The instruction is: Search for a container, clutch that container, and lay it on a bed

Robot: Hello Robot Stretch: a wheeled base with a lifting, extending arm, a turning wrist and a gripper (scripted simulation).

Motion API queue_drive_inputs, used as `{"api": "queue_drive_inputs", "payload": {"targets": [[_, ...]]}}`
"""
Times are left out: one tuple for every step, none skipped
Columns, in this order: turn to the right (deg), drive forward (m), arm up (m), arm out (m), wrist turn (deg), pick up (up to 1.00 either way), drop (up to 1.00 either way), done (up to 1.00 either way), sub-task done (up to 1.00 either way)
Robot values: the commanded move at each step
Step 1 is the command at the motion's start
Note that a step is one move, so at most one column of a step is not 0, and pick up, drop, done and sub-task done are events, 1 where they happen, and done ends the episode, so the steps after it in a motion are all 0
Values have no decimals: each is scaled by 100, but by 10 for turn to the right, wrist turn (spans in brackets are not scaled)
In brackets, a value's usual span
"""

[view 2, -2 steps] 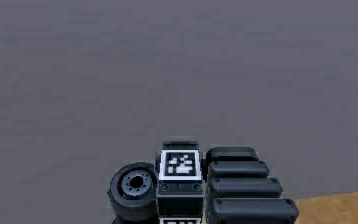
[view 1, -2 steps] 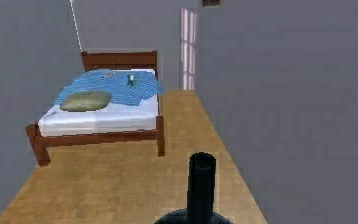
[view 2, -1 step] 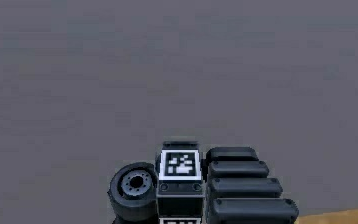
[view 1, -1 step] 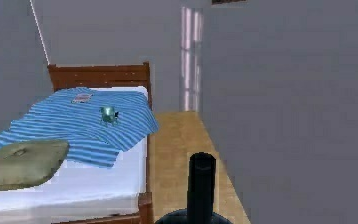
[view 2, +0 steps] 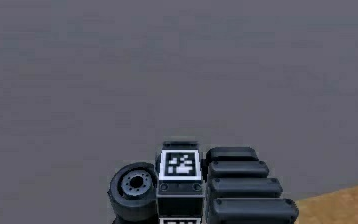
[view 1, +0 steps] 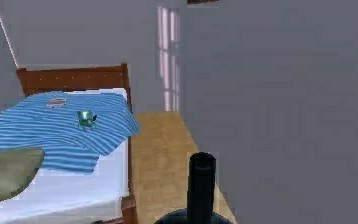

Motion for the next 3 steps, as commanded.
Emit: {"api": "queue_drive_inputs", "payload": {"targets": [[0,75,0,0,0,0,0,0,0],[-60,0,0,0,0,0,0,0,0],[0,100,0,0,0,0,0,0,0]]}}
